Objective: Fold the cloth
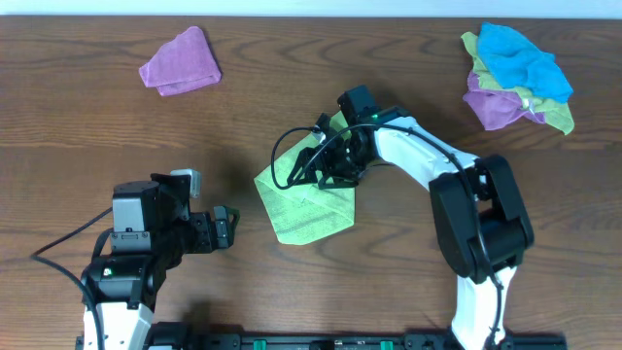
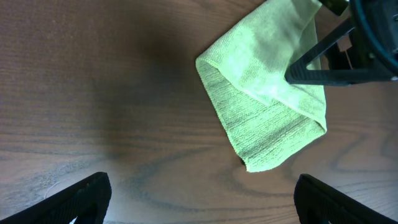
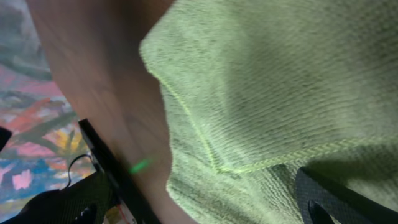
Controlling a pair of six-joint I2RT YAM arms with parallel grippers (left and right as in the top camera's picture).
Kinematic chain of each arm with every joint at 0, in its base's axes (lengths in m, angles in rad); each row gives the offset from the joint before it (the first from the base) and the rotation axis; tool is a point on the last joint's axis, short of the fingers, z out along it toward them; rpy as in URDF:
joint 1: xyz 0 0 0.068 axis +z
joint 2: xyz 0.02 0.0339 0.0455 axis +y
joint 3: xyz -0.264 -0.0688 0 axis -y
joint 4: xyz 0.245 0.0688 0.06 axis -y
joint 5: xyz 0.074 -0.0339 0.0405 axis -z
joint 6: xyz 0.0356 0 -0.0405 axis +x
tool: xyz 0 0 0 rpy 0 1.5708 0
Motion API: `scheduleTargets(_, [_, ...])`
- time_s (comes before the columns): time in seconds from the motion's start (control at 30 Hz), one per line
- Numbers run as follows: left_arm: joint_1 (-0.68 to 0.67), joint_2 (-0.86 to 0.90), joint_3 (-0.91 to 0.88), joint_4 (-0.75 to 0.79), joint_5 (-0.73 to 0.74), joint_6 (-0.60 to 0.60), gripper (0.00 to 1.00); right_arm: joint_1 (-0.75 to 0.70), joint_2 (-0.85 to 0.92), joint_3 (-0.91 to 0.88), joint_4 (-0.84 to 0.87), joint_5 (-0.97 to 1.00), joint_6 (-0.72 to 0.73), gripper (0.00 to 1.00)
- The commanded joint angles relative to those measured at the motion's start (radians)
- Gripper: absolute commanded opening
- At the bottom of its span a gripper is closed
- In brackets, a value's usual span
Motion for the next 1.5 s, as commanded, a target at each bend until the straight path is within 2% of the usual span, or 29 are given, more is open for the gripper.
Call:
scheduleTargets(0.0, [-0.003, 0.0, 0.018, 0.004, -0.006, -0.011, 0.96, 0.005, 0.027, -0.004, 0.009, 0.0, 0.01, 0.95])
scheduleTargets(0.5, [-0.003, 0.0, 0.018, 0.005, -0.007, -0.011, 0.96, 0.034, 0.027, -0.004, 0.142, 0.044, 0.059, 0.78])
scheduleTargets(0.73, [-0.003, 0.0, 0.018, 0.003, -0.007, -0.011, 0.95, 0.074, 0.027, -0.004, 0.155, 0.117, 0.059, 0.59])
scheduleTargets(0.77, [-0.003, 0.0, 0.018, 0.003, -0.006, -0.011, 0.95, 0.079, 0.027, -0.004, 0.157, 0.125, 0.059, 0.54])
scheduleTargets(0.83, [-0.003, 0.0, 0.018, 0.003, -0.007, -0.011, 0.95, 0.084, 0.027, -0.004, 0.157, 0.147, 0.058, 0.37])
scheduleTargets(0.87, [-0.003, 0.0, 0.018, 0.003, -0.007, -0.011, 0.95, 0.084, 0.027, -0.004, 0.158, 0.16, 0.058, 0.22])
scheduleTargets(0.93, [-0.003, 0.0, 0.018, 0.003, -0.007, -0.011, 0.95, 0.081, 0.026, -0.004, 0.167, 0.192, 0.055, 0.01])
scheduleTargets(1.27, [-0.003, 0.0, 0.018, 0.003, -0.006, -0.011, 0.95, 0.071, -0.015, 0.079, 0.265, 0.183, 0.055, 0.01])
scheduleTargets(1.47, [-0.003, 0.0, 0.018, 0.003, -0.006, -0.011, 0.95, 0.11, -0.014, 0.102, 0.438, 0.25, 0.13, 0.01])
